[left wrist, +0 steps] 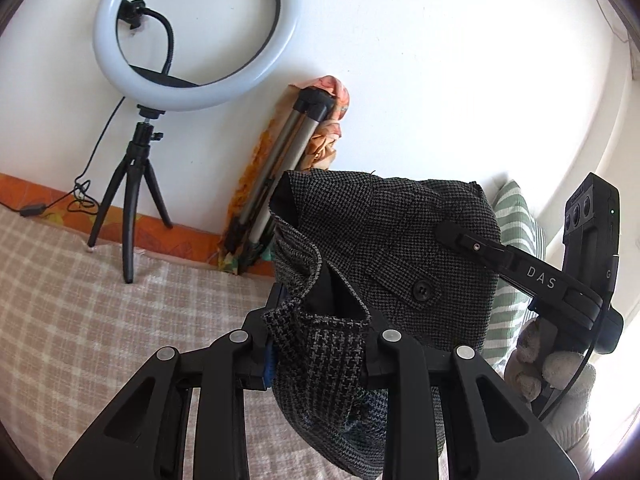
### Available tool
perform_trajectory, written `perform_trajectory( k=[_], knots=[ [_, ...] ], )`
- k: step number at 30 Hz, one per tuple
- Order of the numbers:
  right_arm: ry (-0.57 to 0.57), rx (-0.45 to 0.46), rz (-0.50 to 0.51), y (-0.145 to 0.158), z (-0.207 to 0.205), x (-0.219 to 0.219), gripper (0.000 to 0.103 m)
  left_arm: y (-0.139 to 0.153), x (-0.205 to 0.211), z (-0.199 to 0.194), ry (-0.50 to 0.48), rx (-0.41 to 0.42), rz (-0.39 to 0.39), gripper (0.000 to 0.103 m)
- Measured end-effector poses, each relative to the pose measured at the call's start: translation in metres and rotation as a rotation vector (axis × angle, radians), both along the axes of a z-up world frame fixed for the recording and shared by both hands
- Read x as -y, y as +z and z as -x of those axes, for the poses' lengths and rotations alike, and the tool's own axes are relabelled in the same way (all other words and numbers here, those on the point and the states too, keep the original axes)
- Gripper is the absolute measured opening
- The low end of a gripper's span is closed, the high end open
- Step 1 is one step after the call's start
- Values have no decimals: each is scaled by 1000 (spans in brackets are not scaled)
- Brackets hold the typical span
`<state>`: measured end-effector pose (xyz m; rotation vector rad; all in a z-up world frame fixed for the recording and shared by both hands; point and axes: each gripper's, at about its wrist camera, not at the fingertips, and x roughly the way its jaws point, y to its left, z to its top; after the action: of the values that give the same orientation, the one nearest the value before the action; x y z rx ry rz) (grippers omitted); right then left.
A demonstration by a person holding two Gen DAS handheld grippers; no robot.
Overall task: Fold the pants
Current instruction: 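Lower the trousers onto the folded clothes stack and open the right tool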
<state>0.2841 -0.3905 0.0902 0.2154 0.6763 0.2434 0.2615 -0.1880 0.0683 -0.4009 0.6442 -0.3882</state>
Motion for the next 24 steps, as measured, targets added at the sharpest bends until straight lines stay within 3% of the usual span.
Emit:
perform_trajectory(
  k=[6,15,24],
  knots=[
    [-75,12,42,11,-19,59,25,7,61,-31,-55,34,17,27],
    [-114,-6,101,-1,-71,115,25,-9,129,-78,-95,32,19,26],
    [-113,-55,122,-49,-116,141,24,-45,163,-114,-82,-11,-11,26]
  ],
)
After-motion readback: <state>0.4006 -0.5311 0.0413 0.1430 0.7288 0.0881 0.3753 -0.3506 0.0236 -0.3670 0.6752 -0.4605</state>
